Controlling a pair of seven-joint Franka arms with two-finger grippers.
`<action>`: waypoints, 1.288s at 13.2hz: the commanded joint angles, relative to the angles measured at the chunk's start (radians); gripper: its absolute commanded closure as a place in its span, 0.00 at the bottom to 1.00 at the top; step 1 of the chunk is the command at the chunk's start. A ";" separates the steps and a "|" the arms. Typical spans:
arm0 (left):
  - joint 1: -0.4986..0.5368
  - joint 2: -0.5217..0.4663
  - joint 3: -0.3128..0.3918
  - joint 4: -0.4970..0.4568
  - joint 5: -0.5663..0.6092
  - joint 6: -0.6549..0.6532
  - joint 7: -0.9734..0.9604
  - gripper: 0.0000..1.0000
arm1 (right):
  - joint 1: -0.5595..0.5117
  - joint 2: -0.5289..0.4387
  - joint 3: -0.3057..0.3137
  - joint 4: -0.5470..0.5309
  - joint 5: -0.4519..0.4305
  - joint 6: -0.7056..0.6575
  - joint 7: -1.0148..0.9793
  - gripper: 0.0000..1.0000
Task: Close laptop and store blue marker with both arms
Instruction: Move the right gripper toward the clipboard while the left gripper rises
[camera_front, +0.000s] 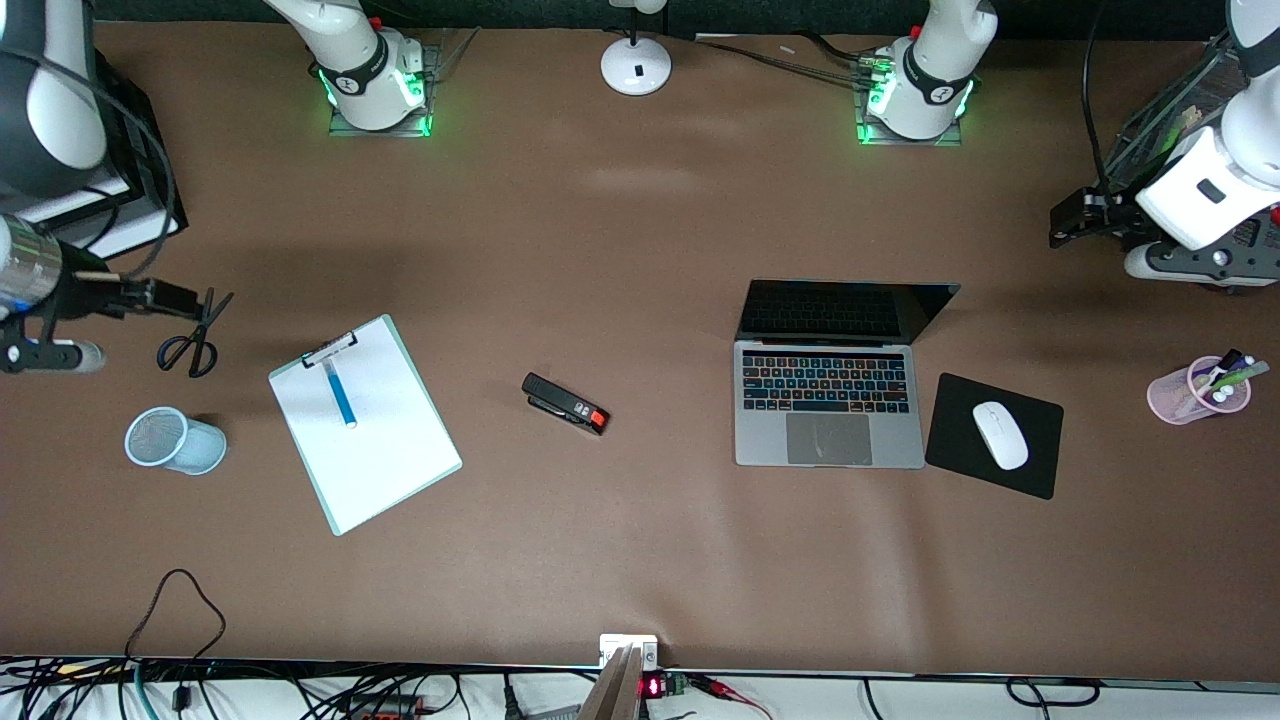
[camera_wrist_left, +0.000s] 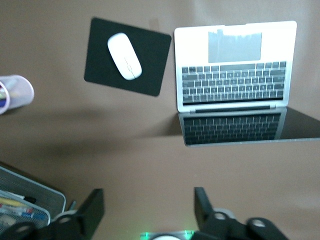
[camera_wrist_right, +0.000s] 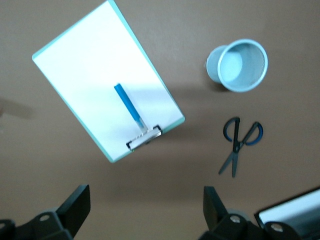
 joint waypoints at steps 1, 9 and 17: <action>0.002 0.024 0.000 0.045 -0.033 -0.040 0.018 0.98 | 0.020 0.026 0.008 0.008 -0.008 0.022 -0.003 0.00; -0.004 0.017 -0.054 0.045 -0.035 -0.123 0.005 1.00 | 0.078 0.198 0.011 0.008 0.001 0.203 -0.002 0.00; -0.001 0.012 -0.324 -0.071 -0.087 -0.052 -0.189 1.00 | 0.115 0.348 0.009 0.008 -0.013 0.335 -0.126 0.00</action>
